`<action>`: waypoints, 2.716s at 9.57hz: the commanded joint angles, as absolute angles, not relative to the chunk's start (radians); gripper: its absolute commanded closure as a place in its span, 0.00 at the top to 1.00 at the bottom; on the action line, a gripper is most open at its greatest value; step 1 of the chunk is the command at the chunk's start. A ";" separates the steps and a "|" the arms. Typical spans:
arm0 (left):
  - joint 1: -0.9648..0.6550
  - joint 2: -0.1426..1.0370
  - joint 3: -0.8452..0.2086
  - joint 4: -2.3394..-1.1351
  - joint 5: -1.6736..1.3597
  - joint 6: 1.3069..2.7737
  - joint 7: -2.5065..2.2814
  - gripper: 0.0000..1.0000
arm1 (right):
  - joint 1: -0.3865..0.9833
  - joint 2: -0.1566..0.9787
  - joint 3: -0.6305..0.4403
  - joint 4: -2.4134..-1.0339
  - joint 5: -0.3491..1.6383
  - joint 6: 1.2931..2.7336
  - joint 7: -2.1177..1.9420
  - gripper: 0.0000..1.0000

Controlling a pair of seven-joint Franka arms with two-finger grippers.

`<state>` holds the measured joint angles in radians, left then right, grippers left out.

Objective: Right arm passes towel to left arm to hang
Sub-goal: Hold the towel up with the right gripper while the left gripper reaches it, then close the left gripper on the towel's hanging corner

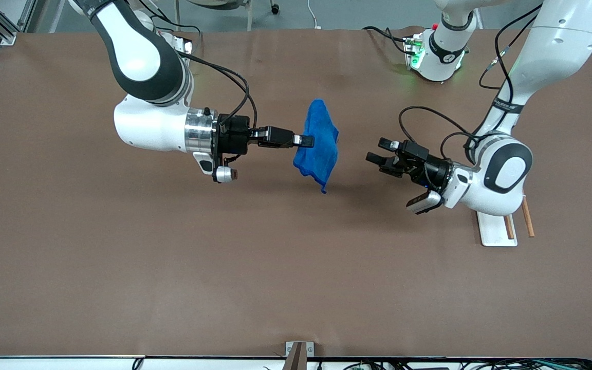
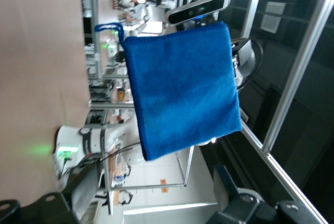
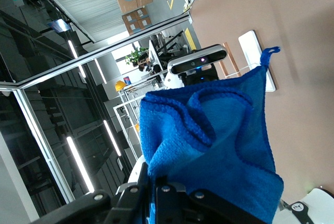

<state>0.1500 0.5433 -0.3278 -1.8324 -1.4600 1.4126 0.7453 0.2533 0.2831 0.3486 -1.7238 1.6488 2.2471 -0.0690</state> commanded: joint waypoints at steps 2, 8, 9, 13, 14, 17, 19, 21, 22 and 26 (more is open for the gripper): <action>0.095 0.607 -0.330 -1.830 -1.570 1.427 0.838 0.91 | 0.244 0.275 0.360 -1.727 1.680 2.255 -0.060 0.00; -0.009 0.643 -0.330 -1.812 -1.682 1.518 0.953 0.80 | 0.256 0.278 0.380 -1.724 1.736 2.287 -0.061 0.00; -0.011 0.643 -0.330 -1.818 -1.684 1.517 0.953 0.77 | 0.261 0.278 0.388 -1.723 1.735 2.310 -0.063 0.00; 0.014 0.634 -0.328 -1.816 -1.637 1.468 0.905 0.63 | 0.259 0.279 0.397 -1.724 1.735 2.324 -0.067 0.00; 0.026 0.623 -0.328 -1.816 -1.620 1.465 0.888 0.61 | 0.259 0.279 0.397 -1.724 1.735 2.324 -0.072 0.00; 0.037 0.612 -0.330 -1.803 -1.609 1.463 0.876 0.43 | 0.259 0.279 0.397 -1.726 1.735 2.325 -0.074 0.00; 0.031 0.609 -0.330 -1.792 -1.611 1.465 0.871 0.41 | 0.259 0.279 0.397 -1.726 1.733 2.326 -0.074 0.00; 0.037 0.609 -0.330 -1.792 -1.609 1.463 0.871 0.34 | 0.259 0.279 0.397 -1.726 1.735 2.326 -0.074 0.00; 0.040 0.607 -0.330 -1.792 -1.608 1.463 0.871 0.19 | 0.259 0.279 0.397 -1.726 1.733 2.326 -0.074 0.00; 0.086 0.566 -0.318 -1.714 -1.424 1.465 0.682 0.00 | 0.259 0.279 0.397 -1.726 1.735 2.326 -0.072 0.00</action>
